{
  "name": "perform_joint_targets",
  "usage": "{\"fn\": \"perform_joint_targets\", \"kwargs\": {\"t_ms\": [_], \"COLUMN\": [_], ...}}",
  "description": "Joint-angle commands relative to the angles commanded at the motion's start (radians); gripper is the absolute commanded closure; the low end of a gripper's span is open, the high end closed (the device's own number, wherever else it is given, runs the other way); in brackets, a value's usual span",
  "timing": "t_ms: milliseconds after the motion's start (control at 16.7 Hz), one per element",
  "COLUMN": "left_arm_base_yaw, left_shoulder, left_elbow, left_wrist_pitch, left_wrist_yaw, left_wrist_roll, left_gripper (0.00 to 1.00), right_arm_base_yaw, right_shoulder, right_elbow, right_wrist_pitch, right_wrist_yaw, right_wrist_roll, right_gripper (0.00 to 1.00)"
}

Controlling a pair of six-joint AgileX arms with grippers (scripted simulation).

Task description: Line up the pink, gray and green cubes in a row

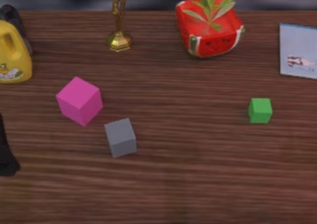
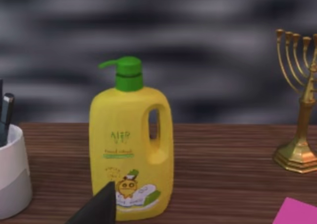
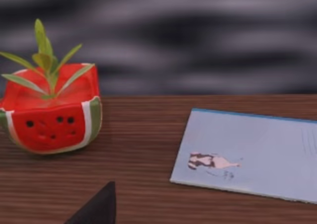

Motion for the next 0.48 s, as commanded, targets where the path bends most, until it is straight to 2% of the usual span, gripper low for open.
{"fn": "perform_joint_targets", "kwargs": {"t_ms": [480], "left_arm_base_yaw": [0.000], "left_shoulder": [0.000], "left_elbow": [0.000], "left_wrist_pitch": [0.000], "left_wrist_yaw": [0.000], "left_wrist_roll": [0.000], "left_gripper": [0.00], "right_arm_base_yaw": [0.091], "right_shoulder": [0.778], "right_elbow": [0.614], "right_wrist_pitch": [-0.419], "right_wrist_yaw": [0.006], "right_wrist_roll": [0.111], "right_gripper": [0.00]}}
